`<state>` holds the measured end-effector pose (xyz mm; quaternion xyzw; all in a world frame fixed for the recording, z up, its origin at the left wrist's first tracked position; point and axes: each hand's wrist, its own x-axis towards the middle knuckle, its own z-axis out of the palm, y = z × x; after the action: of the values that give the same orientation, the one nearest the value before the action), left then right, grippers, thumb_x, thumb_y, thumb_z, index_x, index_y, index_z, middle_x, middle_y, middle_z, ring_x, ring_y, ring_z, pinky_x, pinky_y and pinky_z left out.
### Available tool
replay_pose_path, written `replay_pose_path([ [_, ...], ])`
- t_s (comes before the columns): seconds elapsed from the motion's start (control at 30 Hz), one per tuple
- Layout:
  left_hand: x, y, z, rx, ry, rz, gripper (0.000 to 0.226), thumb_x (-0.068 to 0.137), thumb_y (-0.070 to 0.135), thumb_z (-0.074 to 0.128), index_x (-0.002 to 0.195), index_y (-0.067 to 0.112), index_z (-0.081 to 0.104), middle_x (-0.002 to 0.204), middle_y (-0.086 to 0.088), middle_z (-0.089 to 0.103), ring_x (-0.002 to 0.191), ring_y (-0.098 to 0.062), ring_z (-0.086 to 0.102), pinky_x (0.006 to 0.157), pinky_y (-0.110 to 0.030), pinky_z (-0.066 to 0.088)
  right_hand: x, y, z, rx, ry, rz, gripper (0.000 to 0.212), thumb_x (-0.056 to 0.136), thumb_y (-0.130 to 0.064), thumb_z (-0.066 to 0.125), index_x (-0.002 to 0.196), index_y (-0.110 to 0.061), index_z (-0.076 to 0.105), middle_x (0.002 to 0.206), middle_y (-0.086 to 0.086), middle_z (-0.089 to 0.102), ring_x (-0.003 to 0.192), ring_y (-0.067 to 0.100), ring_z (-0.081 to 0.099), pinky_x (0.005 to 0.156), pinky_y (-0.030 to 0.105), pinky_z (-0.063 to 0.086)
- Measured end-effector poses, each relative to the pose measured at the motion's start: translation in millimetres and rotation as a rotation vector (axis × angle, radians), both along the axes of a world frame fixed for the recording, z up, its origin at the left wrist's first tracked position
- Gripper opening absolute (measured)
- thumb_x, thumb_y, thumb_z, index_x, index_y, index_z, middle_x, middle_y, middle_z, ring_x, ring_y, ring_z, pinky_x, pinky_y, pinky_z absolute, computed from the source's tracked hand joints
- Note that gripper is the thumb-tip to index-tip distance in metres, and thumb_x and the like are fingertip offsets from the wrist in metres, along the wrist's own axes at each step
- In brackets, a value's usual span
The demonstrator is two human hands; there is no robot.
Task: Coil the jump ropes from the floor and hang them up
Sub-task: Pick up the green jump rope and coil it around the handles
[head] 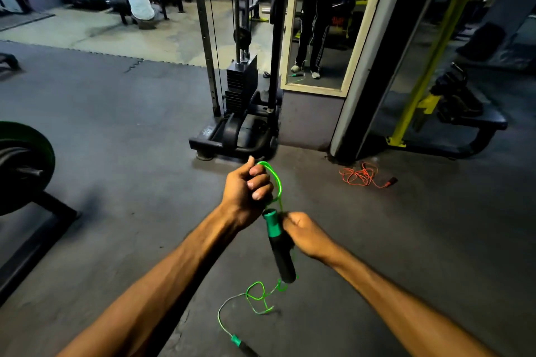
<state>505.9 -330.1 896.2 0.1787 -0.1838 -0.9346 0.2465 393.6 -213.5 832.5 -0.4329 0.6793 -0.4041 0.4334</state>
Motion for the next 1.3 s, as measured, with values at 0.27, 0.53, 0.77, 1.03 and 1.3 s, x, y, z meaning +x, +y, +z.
replay_pose_path([
  [0.27,-10,8,-18,-0.731,-0.53,0.175,0.021,0.087,0.012,0.058,0.104,0.004,0.065,0.099,-0.013,0.074,0.096,-0.026,0.066,0.098,-0.039,0.047,-6,2,68,-0.056,0.94,0.493,0.025,0.088,-0.04,0.052,0.077,-0.017,0.052,0.083,0.012,0.065,0.08,0.034,0.06,0.062,0.036,0.045],
  [0.53,-2,21,-7,-1.088,-0.645,-0.199,0.064,0.105,0.047,0.022,0.08,0.0,0.059,0.07,-0.017,0.064,0.055,-0.017,0.059,0.058,-0.028,0.044,-32,-14,102,-0.26,0.597,0.317,0.006,0.074,-0.012,0.07,0.071,-0.016,0.072,0.06,-0.007,0.067,0.055,0.001,0.06,0.056,0.023,0.048],
  [0.77,-8,20,17,-0.747,-0.444,-0.355,0.073,0.098,0.062,0.018,0.087,0.004,0.062,0.048,0.002,0.031,0.039,-0.013,0.03,0.04,-0.021,0.029,-64,-32,94,-0.427,0.288,0.016,0.006,0.074,-0.006,0.078,0.072,-0.008,0.074,0.065,0.005,0.07,0.062,0.004,0.057,0.059,0.026,0.047],
  [1.03,0,21,19,-0.163,-0.121,-0.331,0.027,0.09,0.019,0.05,0.085,0.003,0.071,0.048,0.004,0.047,0.034,-0.005,0.042,0.037,-0.011,0.031,-32,-19,35,-0.352,0.396,0.009,0.029,0.095,-0.024,0.05,0.085,-0.01,0.074,0.069,0.012,0.068,0.065,0.014,0.065,0.06,0.031,0.054],
  [1.3,-15,3,3,-0.209,-0.126,0.1,0.042,0.09,-0.008,0.04,0.132,-0.012,0.045,0.132,-0.025,0.059,0.117,-0.035,0.062,0.101,-0.037,0.05,-18,-13,28,-0.062,0.587,0.28,0.01,0.086,-0.015,0.052,0.082,-0.024,0.055,0.07,-0.008,0.061,0.06,0.005,0.055,0.063,0.033,0.05],
])
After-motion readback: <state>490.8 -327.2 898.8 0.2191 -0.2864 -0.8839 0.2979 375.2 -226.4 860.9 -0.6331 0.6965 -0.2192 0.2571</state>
